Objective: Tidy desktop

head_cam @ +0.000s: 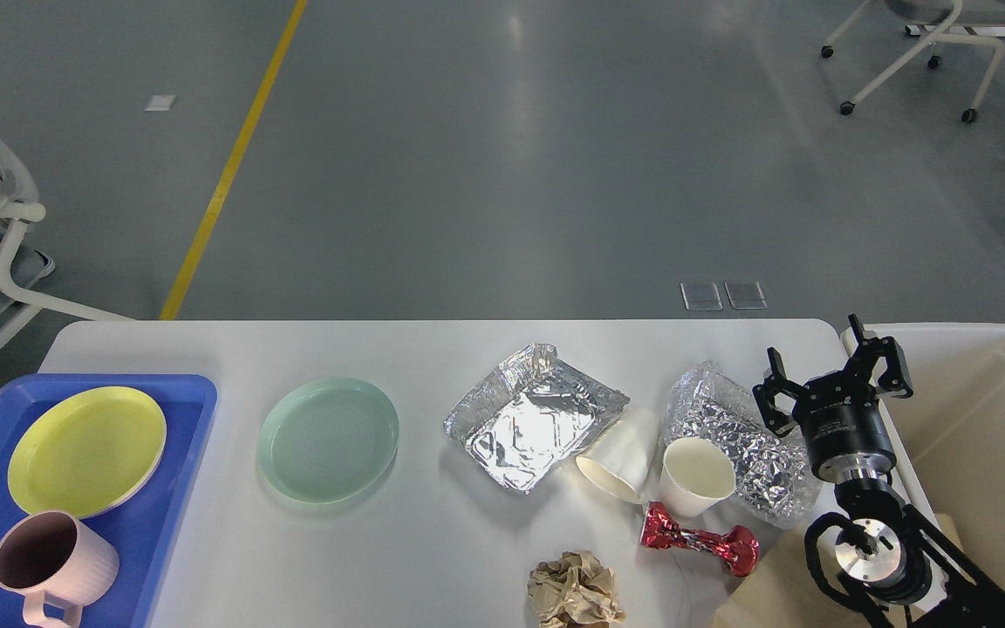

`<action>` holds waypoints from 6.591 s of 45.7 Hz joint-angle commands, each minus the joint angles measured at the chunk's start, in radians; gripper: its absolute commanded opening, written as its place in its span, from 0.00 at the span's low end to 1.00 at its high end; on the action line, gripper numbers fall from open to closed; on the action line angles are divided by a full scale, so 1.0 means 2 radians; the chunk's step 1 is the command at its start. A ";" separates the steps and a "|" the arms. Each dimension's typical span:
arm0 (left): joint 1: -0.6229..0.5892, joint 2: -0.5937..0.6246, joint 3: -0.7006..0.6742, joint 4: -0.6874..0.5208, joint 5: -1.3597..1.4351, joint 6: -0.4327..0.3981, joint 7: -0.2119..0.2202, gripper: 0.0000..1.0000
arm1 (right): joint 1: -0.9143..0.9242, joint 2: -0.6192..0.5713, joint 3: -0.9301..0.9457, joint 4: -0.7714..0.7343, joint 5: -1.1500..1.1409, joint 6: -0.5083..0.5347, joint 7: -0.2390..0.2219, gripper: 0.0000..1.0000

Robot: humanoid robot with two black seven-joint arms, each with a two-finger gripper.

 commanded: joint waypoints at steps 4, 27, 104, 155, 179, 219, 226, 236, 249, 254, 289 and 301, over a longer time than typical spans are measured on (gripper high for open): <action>0.106 -0.021 -0.074 0.026 0.006 0.009 0.001 0.03 | 0.000 0.000 0.000 0.000 0.000 0.000 0.000 1.00; 0.167 -0.031 -0.122 0.031 0.003 0.080 -0.004 0.04 | 0.000 0.000 0.000 -0.001 0.000 0.000 0.000 1.00; -0.137 -0.101 0.146 0.023 -0.083 0.000 -0.010 0.96 | 0.001 0.000 0.000 0.000 0.000 0.000 0.000 1.00; -0.659 -0.455 0.287 -0.503 -0.391 0.103 0.026 0.93 | 0.000 0.000 0.000 -0.001 0.000 0.000 0.000 1.00; -0.629 -0.460 0.279 -0.496 -0.389 0.103 0.025 0.96 | 0.000 0.000 0.000 0.000 0.000 0.000 0.000 1.00; -0.248 -0.456 0.236 -0.338 -0.554 0.319 0.067 0.94 | 0.000 0.000 0.000 0.000 0.000 0.000 0.000 1.00; -0.198 -0.454 0.213 -0.337 -0.604 0.410 0.082 0.94 | 0.000 0.000 0.000 0.000 0.000 0.000 0.000 1.00; -0.123 -0.425 0.170 -0.336 -0.600 0.457 0.076 0.96 | 0.000 0.000 0.000 0.000 0.000 0.000 0.000 1.00; -0.059 -0.405 0.136 -0.279 -0.603 0.458 0.076 0.96 | 0.000 0.000 0.000 0.000 0.000 0.000 0.000 1.00; -0.026 -0.407 0.115 -0.236 -0.608 0.465 0.079 0.93 | 0.000 0.000 0.000 0.000 0.000 0.000 0.000 1.00; 0.030 -0.404 0.066 -0.162 -0.643 0.466 0.078 0.64 | 0.001 0.000 0.000 -0.001 0.000 0.000 0.000 1.00; 0.038 -0.404 0.061 -0.160 -0.640 0.465 0.077 0.51 | 0.001 0.000 0.000 0.000 0.000 0.000 0.000 1.00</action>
